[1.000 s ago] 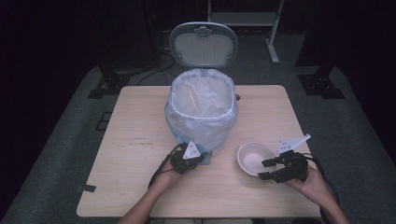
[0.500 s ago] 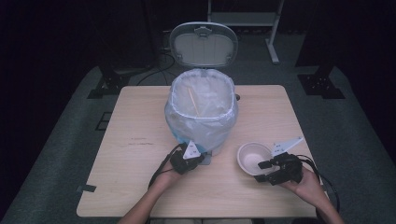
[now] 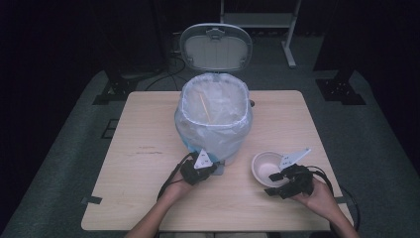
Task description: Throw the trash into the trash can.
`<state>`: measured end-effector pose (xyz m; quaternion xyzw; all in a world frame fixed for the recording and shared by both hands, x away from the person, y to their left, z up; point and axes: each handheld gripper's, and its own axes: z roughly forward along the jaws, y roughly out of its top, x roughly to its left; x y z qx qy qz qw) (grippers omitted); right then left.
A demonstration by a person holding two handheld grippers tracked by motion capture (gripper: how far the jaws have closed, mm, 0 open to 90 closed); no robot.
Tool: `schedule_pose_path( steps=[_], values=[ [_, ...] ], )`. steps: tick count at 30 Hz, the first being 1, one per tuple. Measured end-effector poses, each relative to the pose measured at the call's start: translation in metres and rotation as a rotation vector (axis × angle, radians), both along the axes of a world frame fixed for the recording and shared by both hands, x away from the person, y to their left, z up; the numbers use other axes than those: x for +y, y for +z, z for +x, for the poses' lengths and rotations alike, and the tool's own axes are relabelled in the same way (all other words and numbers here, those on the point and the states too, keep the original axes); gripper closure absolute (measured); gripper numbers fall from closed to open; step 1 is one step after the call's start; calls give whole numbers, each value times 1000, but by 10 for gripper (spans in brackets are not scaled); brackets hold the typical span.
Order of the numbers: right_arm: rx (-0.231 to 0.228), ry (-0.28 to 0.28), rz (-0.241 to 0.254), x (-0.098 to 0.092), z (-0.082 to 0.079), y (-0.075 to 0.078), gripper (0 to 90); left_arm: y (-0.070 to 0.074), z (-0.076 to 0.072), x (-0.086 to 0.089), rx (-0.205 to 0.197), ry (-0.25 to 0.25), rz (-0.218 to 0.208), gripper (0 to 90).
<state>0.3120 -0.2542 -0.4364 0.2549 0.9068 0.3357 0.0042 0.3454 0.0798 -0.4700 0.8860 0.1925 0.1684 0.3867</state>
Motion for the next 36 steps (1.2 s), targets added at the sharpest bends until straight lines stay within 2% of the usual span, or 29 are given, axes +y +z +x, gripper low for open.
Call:
schedule_pose_path(
  steps=[13, 24, 30, 36],
  values=[
    [-11, 12, -46, 11, 5, -10, 426, 0, 0, 0, 1, -2, 3, 897],
    [-32, 25, -94, 17, 7, -12, 544, 0, 1, 0, 7, -3, -1, 896],
    [-41, 31, -104, 17, 6, -11, 625, 0, 1, 0, 9, -3, -2, 896],
    [-49, 21, -94, 15, 5, -4, 673, 0, 2, 2, 16, -1, -10, 877]
  ],
)
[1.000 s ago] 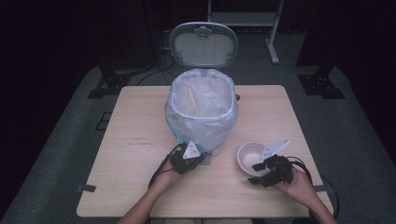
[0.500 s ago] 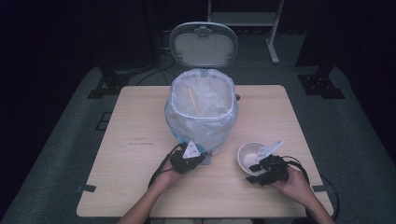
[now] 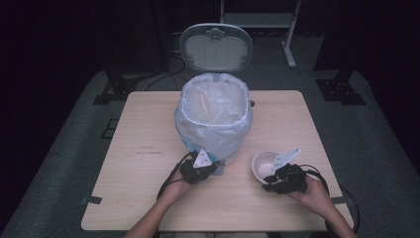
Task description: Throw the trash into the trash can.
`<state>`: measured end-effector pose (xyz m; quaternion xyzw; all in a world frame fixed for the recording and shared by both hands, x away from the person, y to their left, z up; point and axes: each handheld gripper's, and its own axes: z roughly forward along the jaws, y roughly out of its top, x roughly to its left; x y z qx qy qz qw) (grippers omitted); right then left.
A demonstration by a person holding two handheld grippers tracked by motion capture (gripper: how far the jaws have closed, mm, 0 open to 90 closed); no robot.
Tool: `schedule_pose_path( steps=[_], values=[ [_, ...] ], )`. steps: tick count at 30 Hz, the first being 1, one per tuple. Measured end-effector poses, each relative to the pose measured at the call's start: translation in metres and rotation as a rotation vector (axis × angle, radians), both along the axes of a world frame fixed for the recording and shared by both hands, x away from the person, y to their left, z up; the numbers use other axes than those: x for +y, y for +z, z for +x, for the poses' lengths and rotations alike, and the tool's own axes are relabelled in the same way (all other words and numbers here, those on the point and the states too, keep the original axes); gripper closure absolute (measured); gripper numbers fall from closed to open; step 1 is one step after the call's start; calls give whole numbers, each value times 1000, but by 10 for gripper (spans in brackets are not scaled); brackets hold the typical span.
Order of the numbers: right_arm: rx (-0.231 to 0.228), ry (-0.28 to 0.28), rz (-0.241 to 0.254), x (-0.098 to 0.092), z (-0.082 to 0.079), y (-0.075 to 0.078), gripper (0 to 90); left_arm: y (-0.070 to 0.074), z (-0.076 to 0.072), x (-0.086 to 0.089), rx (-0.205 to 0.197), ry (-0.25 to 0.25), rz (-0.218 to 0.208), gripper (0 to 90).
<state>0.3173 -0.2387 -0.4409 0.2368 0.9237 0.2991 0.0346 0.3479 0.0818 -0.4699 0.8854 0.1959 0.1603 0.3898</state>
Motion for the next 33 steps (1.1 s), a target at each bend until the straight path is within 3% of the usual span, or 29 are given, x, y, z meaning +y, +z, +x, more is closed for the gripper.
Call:
schedule_pose_path(
  steps=[12, 16, 33],
  values=[
    [0, 8, 30, -6, 3, 18, 751, 0, 0, 0, -1, 1, -3, 877],
    [6, 8, 63, -10, 4, 25, 777, 0, 0, 1, -11, -7, 12, 877],
    [39, 9, 118, -22, 11, 40, 808, 0, 0, 1, -16, -5, 11, 876]
  ],
)
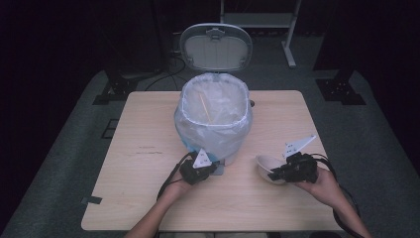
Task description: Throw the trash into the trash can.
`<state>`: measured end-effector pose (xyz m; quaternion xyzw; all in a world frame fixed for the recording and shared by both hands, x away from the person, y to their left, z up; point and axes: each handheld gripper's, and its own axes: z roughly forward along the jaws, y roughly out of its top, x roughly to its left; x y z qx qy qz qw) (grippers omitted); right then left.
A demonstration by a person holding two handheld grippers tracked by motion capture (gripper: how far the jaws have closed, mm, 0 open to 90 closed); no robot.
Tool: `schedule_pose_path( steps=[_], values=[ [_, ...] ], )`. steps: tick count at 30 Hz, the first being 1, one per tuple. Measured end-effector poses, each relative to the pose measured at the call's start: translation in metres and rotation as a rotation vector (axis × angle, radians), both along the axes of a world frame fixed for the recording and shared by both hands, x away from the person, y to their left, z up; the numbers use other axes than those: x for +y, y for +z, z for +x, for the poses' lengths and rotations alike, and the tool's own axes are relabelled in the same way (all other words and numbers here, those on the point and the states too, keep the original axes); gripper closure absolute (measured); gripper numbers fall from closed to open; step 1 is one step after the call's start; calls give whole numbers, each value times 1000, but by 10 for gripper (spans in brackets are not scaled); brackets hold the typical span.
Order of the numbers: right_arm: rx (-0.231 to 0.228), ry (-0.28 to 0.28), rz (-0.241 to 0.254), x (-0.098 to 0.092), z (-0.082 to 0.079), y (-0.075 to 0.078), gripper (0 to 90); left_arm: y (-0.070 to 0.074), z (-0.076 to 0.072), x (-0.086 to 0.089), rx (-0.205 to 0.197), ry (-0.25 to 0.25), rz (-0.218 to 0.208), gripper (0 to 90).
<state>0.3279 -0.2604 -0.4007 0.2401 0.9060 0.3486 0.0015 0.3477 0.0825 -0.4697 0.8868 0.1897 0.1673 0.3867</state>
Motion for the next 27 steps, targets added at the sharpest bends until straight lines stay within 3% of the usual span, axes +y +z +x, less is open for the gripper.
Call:
schedule_pose_path(
  steps=[17, 27],
  values=[
    [18, 0, 61, -7, -1, 17, 827, 0, 0, 0, -1, -1, -1, 876],
    [13, -1, 81, -10, -1, 36, 828, 0, 0, 0, 0, -2, -2, 876]
  ],
)
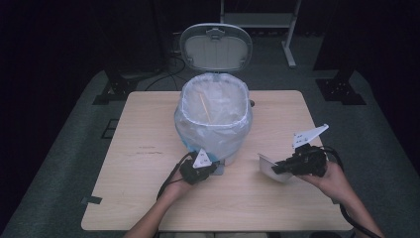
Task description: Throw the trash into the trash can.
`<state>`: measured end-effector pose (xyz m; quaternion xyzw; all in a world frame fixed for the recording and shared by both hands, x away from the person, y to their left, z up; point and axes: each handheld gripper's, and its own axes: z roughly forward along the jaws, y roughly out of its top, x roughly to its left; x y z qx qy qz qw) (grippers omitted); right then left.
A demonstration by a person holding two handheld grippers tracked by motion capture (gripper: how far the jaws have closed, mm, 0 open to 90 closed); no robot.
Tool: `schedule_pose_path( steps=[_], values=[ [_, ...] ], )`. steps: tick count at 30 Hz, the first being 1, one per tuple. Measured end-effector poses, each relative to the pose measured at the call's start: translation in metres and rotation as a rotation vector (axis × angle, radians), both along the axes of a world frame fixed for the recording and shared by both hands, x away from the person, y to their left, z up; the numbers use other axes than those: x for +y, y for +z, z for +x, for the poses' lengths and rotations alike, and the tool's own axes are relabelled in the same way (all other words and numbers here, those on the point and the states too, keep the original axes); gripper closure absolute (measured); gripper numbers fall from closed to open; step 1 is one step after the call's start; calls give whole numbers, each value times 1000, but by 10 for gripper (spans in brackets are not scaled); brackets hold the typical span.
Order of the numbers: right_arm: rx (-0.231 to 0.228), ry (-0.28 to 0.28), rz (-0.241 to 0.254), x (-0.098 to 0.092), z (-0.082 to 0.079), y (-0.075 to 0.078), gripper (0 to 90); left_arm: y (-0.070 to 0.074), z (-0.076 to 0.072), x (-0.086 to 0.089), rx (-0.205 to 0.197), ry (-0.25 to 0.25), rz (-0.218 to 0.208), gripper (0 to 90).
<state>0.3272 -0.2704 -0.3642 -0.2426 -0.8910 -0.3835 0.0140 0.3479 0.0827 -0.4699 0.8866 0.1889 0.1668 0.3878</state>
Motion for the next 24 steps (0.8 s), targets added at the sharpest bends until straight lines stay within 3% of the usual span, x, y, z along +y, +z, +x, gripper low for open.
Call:
schedule_pose_path(
  steps=[11, 24],
  values=[
    [-22, -8, 32, -7, -1, 26, 827, 0, 0, 0, -2, -2, 4, 876],
    [-60, -10, 35, -12, -7, 58, 828, -1, -1, -1, 9, 9, -17, 876]
  ],
)
